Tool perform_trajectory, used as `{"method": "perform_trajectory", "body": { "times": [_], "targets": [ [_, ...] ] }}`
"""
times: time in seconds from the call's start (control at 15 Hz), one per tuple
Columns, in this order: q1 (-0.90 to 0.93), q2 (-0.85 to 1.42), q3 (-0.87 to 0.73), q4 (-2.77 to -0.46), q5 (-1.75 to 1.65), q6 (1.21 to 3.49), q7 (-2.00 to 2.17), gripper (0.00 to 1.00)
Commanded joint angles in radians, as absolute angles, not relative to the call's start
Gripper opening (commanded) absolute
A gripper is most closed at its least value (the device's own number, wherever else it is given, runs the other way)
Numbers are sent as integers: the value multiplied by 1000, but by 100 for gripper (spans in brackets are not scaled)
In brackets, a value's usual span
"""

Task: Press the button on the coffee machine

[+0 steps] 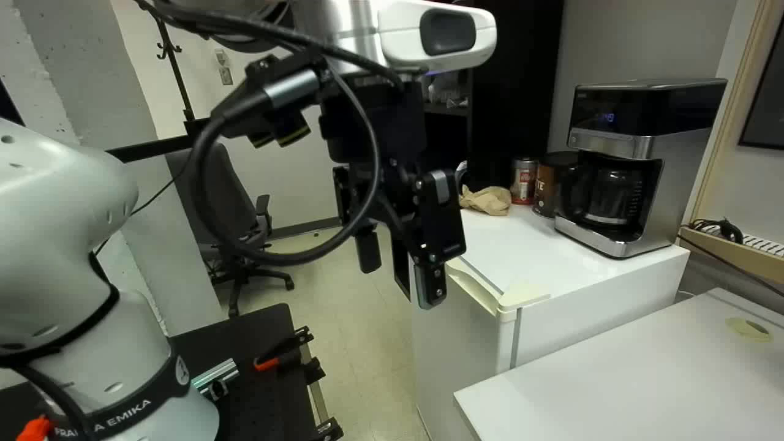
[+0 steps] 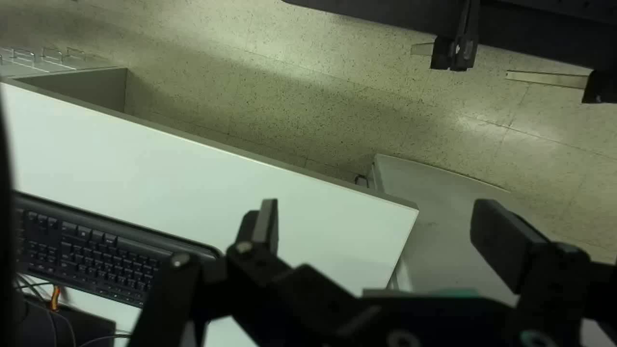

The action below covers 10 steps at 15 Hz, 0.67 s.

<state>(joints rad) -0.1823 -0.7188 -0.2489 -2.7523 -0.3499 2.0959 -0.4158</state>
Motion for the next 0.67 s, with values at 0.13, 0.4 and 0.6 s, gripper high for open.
{"method": "perform_trajectory", "body": {
  "times": [0.13,0.4,0.6],
  "targets": [
    [-180,-719,-250,-2751,-350,2093,-415,100],
    [-180,-719,-250,-2751,-350,2093,-415,100],
    [-166,-699,-240,-2734,-356,2109,-418,100]
  ]
}}
